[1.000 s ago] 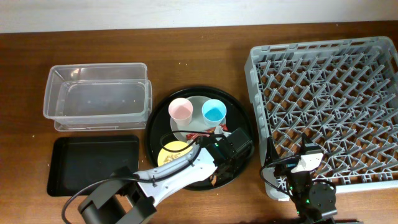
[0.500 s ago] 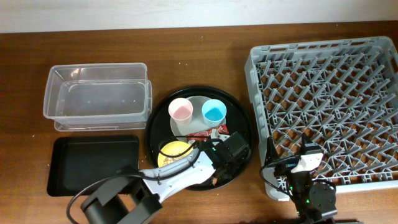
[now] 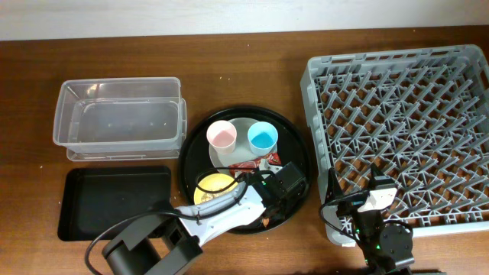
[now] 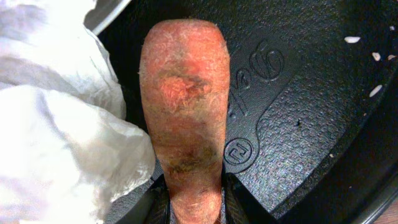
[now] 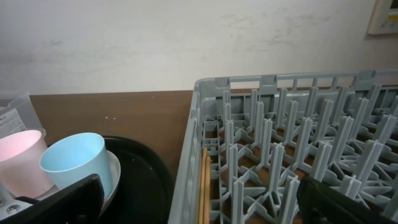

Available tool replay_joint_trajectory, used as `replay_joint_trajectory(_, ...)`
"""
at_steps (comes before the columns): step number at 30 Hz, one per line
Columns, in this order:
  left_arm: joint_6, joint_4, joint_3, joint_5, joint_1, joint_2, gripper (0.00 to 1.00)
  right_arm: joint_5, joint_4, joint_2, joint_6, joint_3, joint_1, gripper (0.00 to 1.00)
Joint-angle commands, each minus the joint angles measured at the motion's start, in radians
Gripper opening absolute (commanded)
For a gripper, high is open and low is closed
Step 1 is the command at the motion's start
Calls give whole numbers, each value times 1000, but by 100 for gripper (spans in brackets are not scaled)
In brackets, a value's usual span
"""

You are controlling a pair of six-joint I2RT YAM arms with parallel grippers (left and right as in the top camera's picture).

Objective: Sort waste into correct bins and load items into the dishwasher rack
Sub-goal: 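Grasp the orange carrot with the left gripper, then carry the carrot left and drop it onto the black tray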

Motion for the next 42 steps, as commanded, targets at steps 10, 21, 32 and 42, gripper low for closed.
replay_joint_trajectory(10, -5, 8, -7, -7, 4, 11, 2, -2, -5, -6, -8, -7, -6, 98)
replay_joint_trajectory(21, 63, -6, 10, -8, 4, -270, 1, -2, -5, -6, -8, -7, -6, 98)
replay_joint_trajectory(32, 151, -293, 10, -42, 260, -449, 0, -2, -5, -6, -8, -7, -6, 98)
replay_joint_trajectory(42, -85, -616, 6, -286, 562, -449, 1, -2, -5, -6, -8, -7, -6, 98)
